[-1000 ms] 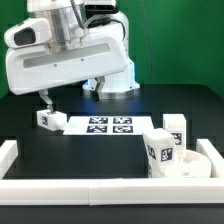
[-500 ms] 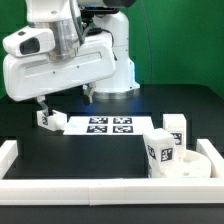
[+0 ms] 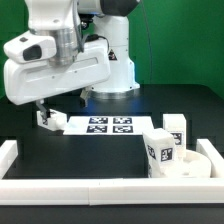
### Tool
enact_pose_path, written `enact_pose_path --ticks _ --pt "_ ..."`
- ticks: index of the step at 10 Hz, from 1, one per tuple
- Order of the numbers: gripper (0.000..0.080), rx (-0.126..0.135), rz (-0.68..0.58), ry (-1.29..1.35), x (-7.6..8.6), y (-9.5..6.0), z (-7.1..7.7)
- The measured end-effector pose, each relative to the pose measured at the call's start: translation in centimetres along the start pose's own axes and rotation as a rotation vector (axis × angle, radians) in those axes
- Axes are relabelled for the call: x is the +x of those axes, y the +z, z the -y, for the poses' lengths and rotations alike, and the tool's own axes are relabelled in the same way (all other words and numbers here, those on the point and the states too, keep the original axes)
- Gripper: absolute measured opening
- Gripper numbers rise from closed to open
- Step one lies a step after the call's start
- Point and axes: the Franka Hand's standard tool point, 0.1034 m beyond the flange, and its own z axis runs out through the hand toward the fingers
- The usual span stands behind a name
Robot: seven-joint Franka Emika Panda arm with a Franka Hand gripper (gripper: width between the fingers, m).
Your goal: Assemble stool
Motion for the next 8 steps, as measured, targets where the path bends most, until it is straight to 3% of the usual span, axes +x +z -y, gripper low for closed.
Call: enact_pose_path --ticks 1,2,7,8 --pt "0.0649 -0.027 0.027 0.029 -1.2 0.7 -0.3" --pt "0.0649 -0.026 0.048 0.081 -2.0 1.2 -0.1" --pt "0.0649 -0.020 0.053 0.091 -2.1 1.3 0.0" --pt "0.0649 -0.020 0.067 0.108 -2.8 2.0 0.2"
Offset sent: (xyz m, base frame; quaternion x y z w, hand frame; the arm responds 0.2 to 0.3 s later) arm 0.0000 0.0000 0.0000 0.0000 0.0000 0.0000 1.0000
